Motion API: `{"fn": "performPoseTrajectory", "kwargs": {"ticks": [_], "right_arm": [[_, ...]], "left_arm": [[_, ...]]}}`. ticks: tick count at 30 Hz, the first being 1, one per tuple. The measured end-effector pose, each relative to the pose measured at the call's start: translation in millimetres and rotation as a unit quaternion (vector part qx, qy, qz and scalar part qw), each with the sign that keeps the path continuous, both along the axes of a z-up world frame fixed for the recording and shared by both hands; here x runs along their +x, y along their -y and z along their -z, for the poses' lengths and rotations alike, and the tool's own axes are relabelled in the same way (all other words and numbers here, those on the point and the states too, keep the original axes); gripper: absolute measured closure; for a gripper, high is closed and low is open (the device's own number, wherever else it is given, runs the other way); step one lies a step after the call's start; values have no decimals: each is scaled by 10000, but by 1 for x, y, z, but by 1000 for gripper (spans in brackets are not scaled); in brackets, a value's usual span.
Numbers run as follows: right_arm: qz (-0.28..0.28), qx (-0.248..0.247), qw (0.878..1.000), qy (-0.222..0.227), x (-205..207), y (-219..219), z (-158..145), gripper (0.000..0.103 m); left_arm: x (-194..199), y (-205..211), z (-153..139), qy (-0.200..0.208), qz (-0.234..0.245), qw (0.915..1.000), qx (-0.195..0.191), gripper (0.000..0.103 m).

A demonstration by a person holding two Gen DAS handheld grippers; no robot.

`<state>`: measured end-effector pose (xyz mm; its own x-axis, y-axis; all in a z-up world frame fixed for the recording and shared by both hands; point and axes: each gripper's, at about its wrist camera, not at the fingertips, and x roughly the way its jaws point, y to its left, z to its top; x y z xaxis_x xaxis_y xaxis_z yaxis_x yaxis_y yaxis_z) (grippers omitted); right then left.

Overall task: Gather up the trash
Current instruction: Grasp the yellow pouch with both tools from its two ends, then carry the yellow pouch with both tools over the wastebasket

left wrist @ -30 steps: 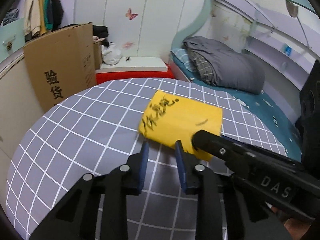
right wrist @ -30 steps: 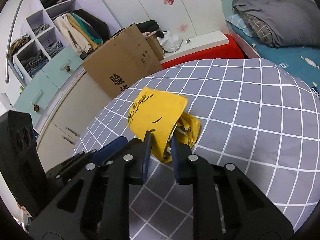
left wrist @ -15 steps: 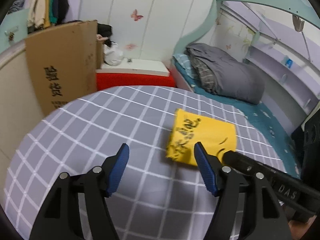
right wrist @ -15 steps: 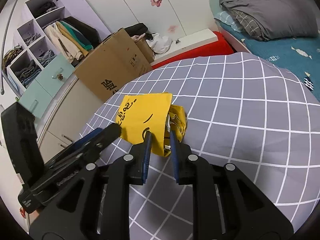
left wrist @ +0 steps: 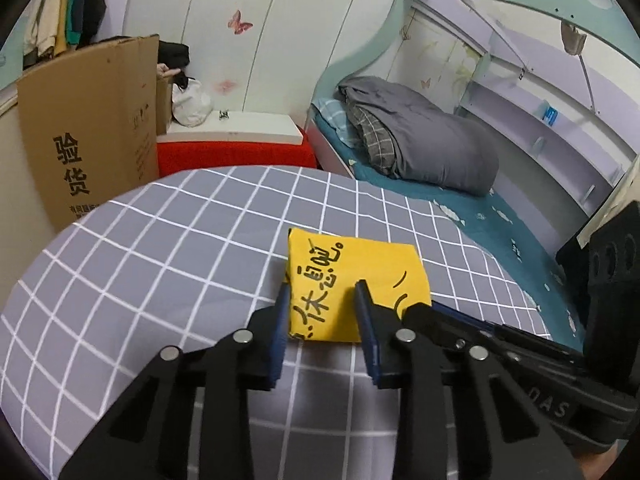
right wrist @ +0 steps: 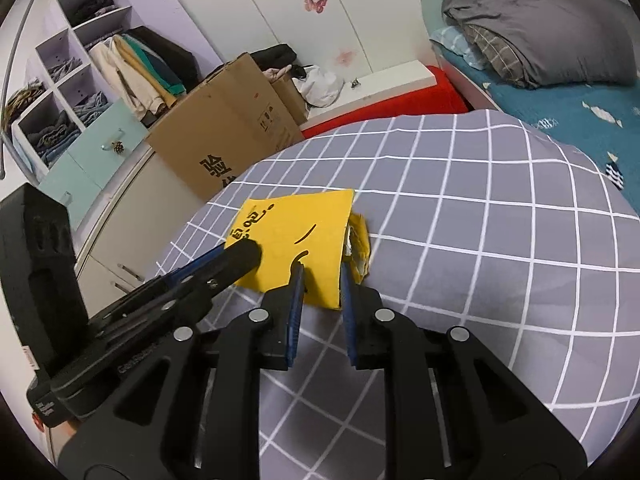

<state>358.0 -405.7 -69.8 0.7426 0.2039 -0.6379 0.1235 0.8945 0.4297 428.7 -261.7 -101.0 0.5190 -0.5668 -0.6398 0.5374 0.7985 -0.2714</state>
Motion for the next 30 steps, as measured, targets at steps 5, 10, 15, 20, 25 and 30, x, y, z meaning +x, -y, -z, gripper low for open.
{"fn": "performPoseTrajectory", "kwargs": {"ticks": [5,10,15,20,25,30], "right_arm": [[-261,-93,9995,147,-5,-27,-11,85],[-618,-140,9976,261,-11,-74,-24,84],[-1057,-149,9935,397,-17,-130,-43,84],[-1549,-187,9864,520,-28,-200,-61,84],[-2048,-224,9767,598,-39,-269,-69,84],[-2565,-335,9643,568,-51,-340,-72,84]], "left_arm": [[-17,-33,-15,180,-185,9997,-33,79],[-42,-81,-30,402,-523,9978,17,79],[-67,-148,-48,523,-943,9941,-120,79],[-95,-217,-63,657,-1422,9875,-190,79],[-130,-295,-73,742,-1953,9777,-221,79],[-160,-362,-72,762,-2408,9673,-228,79]]}}
